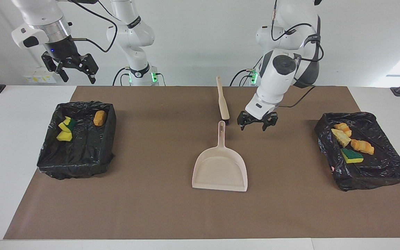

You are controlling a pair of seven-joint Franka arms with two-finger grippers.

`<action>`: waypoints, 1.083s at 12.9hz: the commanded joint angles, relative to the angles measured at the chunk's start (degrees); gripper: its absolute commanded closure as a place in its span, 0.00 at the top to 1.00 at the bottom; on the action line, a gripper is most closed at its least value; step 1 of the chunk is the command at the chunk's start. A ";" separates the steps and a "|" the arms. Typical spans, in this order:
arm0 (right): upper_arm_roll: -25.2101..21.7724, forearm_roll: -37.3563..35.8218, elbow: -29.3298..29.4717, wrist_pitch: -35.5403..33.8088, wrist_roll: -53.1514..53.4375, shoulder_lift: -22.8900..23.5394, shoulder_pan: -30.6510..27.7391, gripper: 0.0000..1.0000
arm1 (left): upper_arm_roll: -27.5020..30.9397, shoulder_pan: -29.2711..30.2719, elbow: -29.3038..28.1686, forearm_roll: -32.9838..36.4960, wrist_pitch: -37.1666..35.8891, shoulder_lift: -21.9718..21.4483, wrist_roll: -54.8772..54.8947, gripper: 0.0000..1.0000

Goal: Sweep and dump trash in bin

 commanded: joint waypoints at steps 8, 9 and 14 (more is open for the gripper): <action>0.01 1.06 -0.91 -0.65 1.01 -1.01 -0.04 1.00 | -0.39 15.39 5.46 -0.22 -16.49 -9.44 20.15 1.00; 0.10 1.06 -0.91 -0.65 1.01 -1.01 -0.04 1.00 | -0.31 15.66 7.91 -0.04 -17.37 -8.74 20.15 1.00; 0.01 1.06 -0.91 -0.65 1.01 -1.01 -0.04 1.00 | -0.22 16.19 19.36 -0.04 -21.95 -2.41 19.44 1.00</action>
